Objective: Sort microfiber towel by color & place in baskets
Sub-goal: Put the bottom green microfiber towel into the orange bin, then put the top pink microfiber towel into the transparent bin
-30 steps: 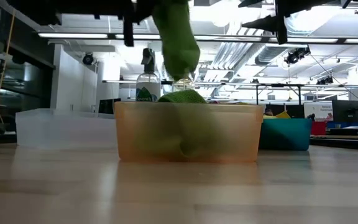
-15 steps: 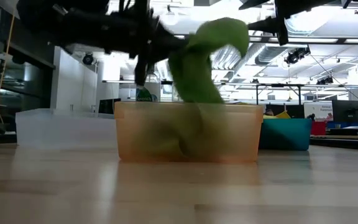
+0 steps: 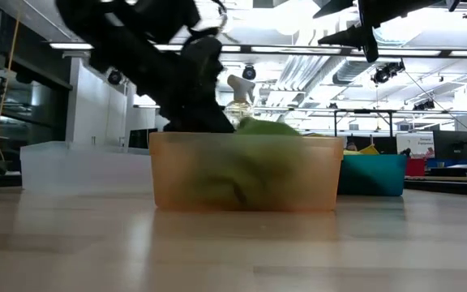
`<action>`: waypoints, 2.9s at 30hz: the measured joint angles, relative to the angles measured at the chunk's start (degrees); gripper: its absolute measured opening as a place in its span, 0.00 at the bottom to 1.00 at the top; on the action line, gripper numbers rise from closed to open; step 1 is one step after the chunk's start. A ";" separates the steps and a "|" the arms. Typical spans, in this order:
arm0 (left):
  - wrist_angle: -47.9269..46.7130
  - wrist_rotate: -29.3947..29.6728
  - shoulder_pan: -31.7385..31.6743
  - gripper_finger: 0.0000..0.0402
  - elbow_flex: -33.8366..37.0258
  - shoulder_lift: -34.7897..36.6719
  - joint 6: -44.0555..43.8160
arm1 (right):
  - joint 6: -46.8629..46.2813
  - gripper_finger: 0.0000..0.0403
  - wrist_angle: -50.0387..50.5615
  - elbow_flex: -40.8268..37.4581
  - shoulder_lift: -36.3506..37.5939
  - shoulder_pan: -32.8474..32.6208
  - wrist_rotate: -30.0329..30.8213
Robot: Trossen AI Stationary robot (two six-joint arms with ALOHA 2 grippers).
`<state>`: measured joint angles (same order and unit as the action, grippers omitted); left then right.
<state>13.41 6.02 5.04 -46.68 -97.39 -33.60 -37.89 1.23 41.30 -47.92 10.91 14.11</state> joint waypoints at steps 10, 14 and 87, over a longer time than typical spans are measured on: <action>-12.17 -6.68 -1.55 0.13 -9.61 -2.84 9.69 | 0.00 0.56 0.56 0.00 -0.04 0.01 0.00; -21.76 -7.28 -1.81 0.29 -14.95 -2.45 14.82 | 0.00 0.56 0.81 0.00 -0.06 0.01 -0.02; -59.16 2.19 -58.20 0.00 -16.35 26.95 18.41 | -3.03 0.56 3.74 0.00 -0.13 -0.01 0.94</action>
<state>-45.75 8.21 -53.16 -63.03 -70.44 -15.19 -40.92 4.97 41.30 -48.05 10.90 15.05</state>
